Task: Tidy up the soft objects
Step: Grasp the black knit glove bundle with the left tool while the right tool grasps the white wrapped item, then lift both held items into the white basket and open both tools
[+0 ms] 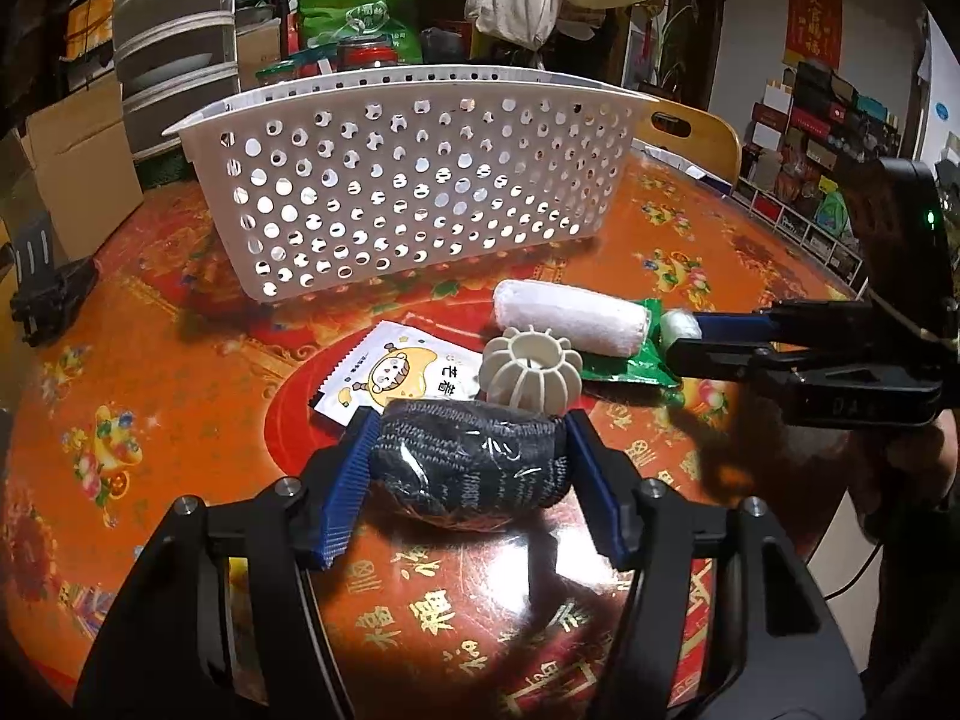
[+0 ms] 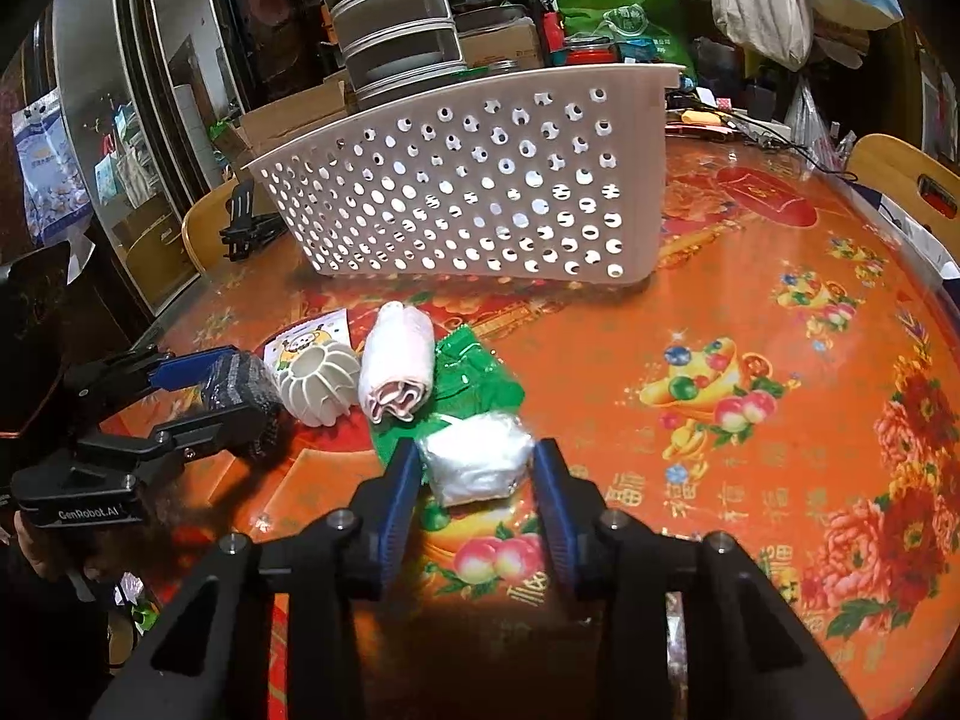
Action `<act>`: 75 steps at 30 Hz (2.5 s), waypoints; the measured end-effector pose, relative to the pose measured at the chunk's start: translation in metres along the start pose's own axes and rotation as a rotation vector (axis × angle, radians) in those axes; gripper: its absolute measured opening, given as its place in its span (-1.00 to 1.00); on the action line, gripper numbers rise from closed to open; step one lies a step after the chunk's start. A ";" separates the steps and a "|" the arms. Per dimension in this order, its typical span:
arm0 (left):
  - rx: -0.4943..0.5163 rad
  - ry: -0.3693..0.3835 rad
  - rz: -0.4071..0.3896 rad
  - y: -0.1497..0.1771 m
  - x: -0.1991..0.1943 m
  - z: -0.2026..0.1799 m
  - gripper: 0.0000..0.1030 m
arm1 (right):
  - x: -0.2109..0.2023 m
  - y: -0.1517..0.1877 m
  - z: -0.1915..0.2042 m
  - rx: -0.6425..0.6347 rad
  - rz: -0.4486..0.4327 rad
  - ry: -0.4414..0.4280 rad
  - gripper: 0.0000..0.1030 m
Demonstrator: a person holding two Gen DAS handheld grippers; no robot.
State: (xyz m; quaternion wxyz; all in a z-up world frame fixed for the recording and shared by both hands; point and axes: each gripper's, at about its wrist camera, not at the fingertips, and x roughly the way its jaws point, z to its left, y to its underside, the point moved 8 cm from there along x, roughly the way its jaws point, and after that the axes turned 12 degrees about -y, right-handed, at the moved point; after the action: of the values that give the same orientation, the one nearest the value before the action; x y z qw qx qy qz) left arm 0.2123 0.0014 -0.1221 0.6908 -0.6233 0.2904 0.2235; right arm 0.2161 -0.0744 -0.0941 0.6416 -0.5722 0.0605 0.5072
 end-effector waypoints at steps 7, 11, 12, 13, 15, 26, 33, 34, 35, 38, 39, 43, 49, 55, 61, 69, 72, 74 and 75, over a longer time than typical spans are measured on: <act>-0.008 0.006 -0.017 -0.002 -0.002 0.002 0.15 | -0.006 -0.002 -0.001 -0.001 -0.034 0.022 -0.30; -0.023 0.007 -0.032 -0.004 -0.005 0.005 0.15 | -0.012 -0.004 -0.003 -0.001 -0.066 0.040 -0.30; -0.023 0.006 -0.036 -0.004 -0.005 0.005 0.15 | -0.014 -0.004 -0.004 -0.002 -0.073 0.045 -0.30; -0.024 0.005 -0.040 -0.004 -0.006 0.005 0.15 | -0.015 -0.004 -0.003 -0.002 -0.077 0.048 -0.30; -0.028 -0.002 -0.051 -0.005 -0.008 0.006 0.15 | -0.017 -0.004 -0.004 -0.002 -0.087 0.053 -0.30; -0.086 -0.043 -0.078 -0.012 -0.023 0.019 0.15 | -0.023 -0.007 0.000 -0.012 -0.106 0.104 -0.30; -0.093 -0.058 -0.100 -0.022 -0.039 0.024 0.15 | -0.036 -0.023 0.013 -0.043 -0.134 0.125 -0.30; -0.094 -0.058 -0.102 -0.024 -0.041 0.024 0.15 | -0.038 -0.025 0.015 -0.048 -0.137 0.129 -0.30; -0.095 -0.057 -0.104 -0.026 -0.042 0.025 0.15 | -0.040 -0.028 0.017 -0.053 -0.141 0.133 -0.30; -0.093 -0.056 -0.115 -0.032 -0.048 0.024 0.15 | -0.045 -0.035 0.022 -0.064 -0.147 0.141 -0.30; -0.093 -0.054 -0.120 -0.036 -0.049 0.024 0.16 | -0.045 -0.037 0.023 -0.067 -0.147 0.145 -0.30; -0.090 -0.051 -0.138 -0.050 -0.058 0.024 0.16 | -0.050 -0.047 0.029 -0.084 -0.155 0.154 -0.30; -0.095 -0.055 -0.157 -0.074 -0.068 0.028 0.16 | -0.060 -0.066 0.039 -0.118 -0.176 0.162 -0.30; -0.114 -0.058 -0.166 -0.099 -0.074 0.037 0.16 | -0.073 -0.087 0.046 -0.147 -0.211 0.182 -0.30; -0.129 -0.052 -0.178 -0.129 -0.077 0.045 0.16 | -0.084 -0.110 0.052 -0.179 -0.230 0.191 -0.30; -0.125 -0.048 -0.185 -0.190 -0.078 0.049 0.16 | -0.086 -0.155 0.054 -0.179 -0.219 0.142 -0.30; -0.127 -0.057 -0.170 -0.212 -0.072 0.051 0.16 | -0.084 -0.173 0.050 -0.158 -0.206 0.114 -0.30; -0.124 -0.062 -0.153 -0.224 -0.064 0.052 0.16 | -0.079 -0.185 0.046 -0.147 -0.187 0.105 -0.30; -0.123 -0.067 -0.141 -0.230 -0.058 0.052 0.16 | -0.077 -0.189 0.045 -0.145 -0.181 0.106 -0.30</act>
State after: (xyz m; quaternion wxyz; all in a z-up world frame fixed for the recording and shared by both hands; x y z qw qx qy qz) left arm 0.3302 0.0277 0.0885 0.6746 -0.6756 0.2080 0.2125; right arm 0.2927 -0.0510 0.0986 0.6375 -0.6464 0.0055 0.4193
